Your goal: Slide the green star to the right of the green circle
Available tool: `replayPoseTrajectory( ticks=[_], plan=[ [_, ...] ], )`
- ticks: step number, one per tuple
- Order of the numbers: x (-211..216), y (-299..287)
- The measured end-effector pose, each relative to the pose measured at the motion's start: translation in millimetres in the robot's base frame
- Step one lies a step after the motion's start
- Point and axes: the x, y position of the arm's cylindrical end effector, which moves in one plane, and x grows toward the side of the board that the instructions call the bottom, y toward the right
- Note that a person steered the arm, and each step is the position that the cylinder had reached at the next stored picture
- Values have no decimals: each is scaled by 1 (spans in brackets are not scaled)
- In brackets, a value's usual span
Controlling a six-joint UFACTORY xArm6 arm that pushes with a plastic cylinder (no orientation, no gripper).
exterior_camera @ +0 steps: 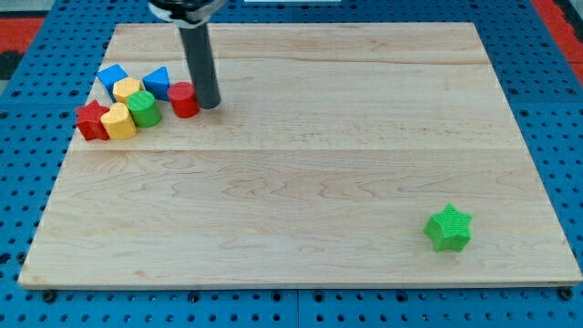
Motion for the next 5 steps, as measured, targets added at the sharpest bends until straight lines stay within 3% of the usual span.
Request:
replayPoseTrajectory(
  ticks=[1,2,3,4,5],
  plan=[
    [0,0],
    [12,91],
    [29,239],
    [105,329],
    [177,363]
  ],
)
